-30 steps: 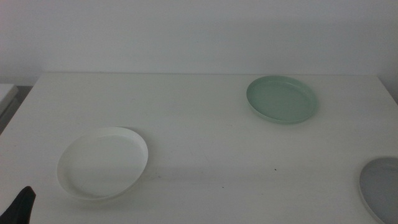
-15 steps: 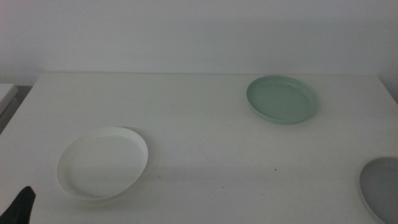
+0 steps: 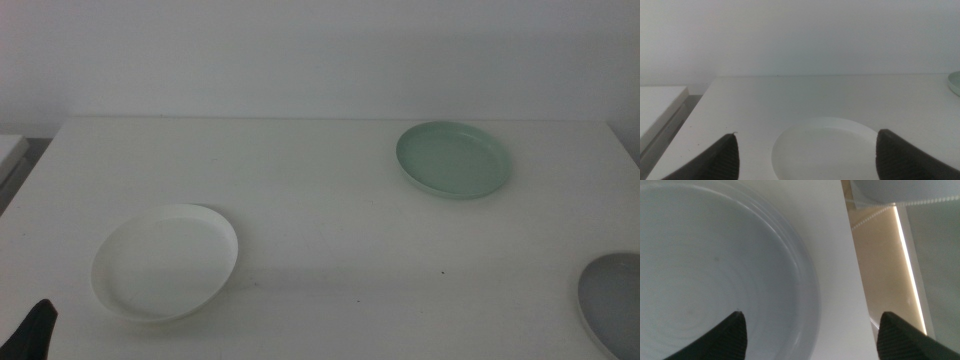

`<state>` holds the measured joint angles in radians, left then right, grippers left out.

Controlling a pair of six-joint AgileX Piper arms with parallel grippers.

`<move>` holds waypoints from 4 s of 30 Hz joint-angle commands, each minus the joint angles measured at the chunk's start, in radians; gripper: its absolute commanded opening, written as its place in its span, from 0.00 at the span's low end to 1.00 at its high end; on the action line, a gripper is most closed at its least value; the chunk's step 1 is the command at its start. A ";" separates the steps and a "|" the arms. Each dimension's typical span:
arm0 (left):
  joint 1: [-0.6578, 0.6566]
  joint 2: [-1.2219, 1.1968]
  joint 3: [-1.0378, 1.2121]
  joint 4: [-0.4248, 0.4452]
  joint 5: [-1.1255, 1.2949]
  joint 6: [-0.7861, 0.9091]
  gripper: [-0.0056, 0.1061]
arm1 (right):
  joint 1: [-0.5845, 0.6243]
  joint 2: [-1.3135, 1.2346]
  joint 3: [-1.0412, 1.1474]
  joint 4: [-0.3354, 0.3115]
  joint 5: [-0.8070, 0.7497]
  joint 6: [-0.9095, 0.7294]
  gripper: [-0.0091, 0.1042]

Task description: Stack the three bowls on top of each other.

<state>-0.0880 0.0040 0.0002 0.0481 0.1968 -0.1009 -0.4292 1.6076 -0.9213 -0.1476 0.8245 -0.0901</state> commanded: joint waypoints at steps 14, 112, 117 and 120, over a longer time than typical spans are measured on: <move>-0.003 -0.004 0.000 0.003 -0.014 -0.003 0.89 | -0.020 0.200 -0.082 -0.031 -0.013 0.004 0.57; -0.003 -0.004 0.000 0.003 -0.014 -0.001 0.89 | 0.445 0.699 -1.305 0.266 0.359 0.216 0.80; -0.003 -0.004 0.000 0.003 -0.014 -0.001 0.89 | 0.437 0.783 -1.305 0.270 0.351 0.212 0.76; -0.003 -0.004 0.000 0.003 -0.014 -0.001 0.89 | 0.439 0.817 -1.305 0.278 0.325 0.212 0.76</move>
<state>-0.0880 0.0040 0.0002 0.0481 0.1963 -0.1009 0.0143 2.4178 -2.2213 0.1293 1.1706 0.1303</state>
